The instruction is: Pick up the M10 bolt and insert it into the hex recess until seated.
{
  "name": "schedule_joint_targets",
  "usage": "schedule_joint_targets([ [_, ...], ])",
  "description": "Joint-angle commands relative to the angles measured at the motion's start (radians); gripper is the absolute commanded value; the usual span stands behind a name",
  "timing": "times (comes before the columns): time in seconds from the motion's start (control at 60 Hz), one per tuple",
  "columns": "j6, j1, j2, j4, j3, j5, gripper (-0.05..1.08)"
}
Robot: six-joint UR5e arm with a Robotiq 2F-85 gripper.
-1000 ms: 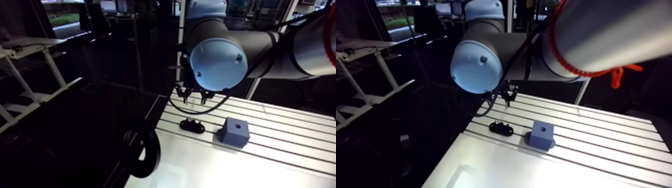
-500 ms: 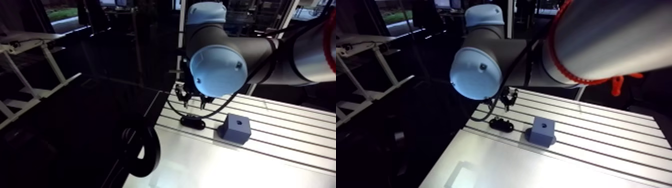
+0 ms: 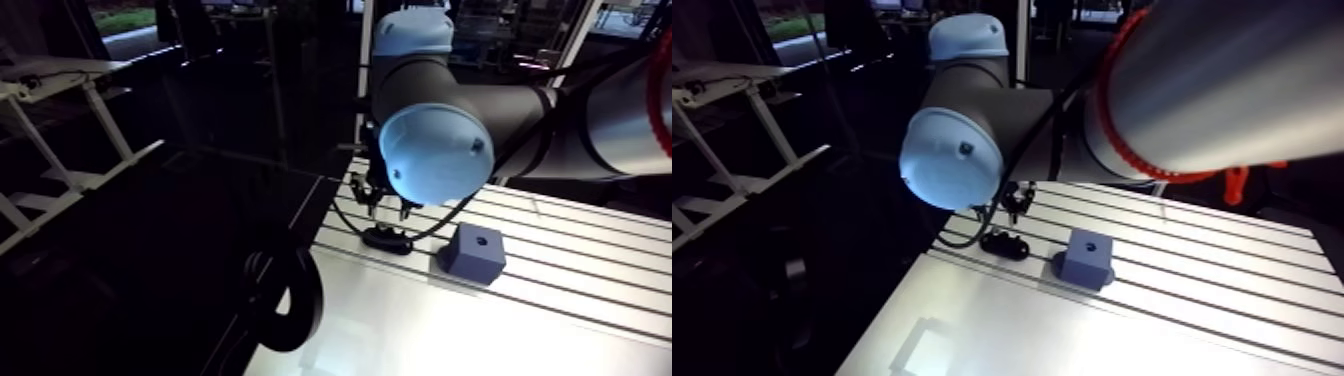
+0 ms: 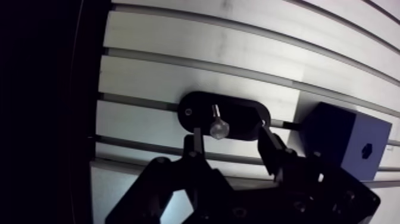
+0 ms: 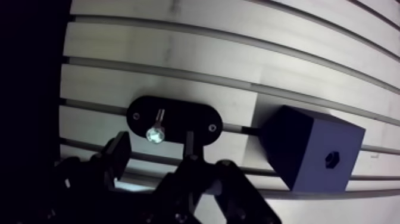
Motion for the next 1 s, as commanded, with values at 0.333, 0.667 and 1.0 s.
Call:
schedule_joint_targets([
  [0.333,-0.003,0.004,0.024,-0.008,0.0,-0.001,0.44],
  [0.667,-0.005,0.004,0.033,-0.008,-0.002,0.012,0.46],
  [1.0,-0.006,0.004,0.046,-0.009,-0.003,0.012,0.48],
])
